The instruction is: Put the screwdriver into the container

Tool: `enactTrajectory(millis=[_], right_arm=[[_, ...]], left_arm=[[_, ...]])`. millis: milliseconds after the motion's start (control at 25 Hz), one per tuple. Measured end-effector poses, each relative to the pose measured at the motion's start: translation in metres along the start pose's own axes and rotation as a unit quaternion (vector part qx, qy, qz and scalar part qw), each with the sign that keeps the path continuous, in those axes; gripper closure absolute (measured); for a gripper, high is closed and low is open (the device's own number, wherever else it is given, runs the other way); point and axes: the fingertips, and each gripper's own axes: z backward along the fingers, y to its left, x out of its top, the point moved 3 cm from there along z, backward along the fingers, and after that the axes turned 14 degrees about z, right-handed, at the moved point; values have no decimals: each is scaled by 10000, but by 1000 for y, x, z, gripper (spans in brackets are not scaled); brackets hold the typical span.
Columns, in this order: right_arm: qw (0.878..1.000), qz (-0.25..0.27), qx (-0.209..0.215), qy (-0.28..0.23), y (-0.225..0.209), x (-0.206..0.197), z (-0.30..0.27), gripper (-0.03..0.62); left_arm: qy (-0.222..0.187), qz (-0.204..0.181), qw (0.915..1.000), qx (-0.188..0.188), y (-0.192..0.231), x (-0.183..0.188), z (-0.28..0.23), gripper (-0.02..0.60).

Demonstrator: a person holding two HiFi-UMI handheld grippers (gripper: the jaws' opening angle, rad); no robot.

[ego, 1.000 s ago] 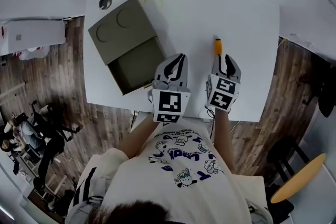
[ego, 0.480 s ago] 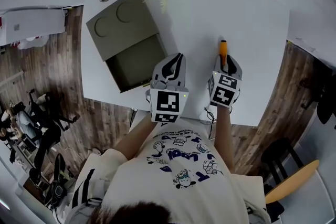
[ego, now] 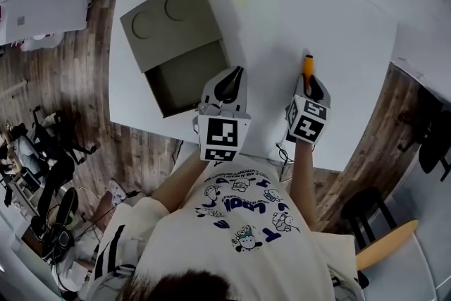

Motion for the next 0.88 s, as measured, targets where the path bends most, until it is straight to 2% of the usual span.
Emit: enactTrajectory(millis=[240, 560, 880], right_arm=[[9998, -26, -74, -159, 0, 12, 9, 490], [9976, 57, -94, -678, 29, 48, 43, 490], [9895, 585, 54, -1320, 71, 89, 78, 490]], left_arm=[[-104, 140, 9998, 101, 14, 2, 4, 561], [-238, 233, 9993, 138, 38, 6, 26, 561], [-493, 434, 9973, 326, 68, 10, 59, 561]])
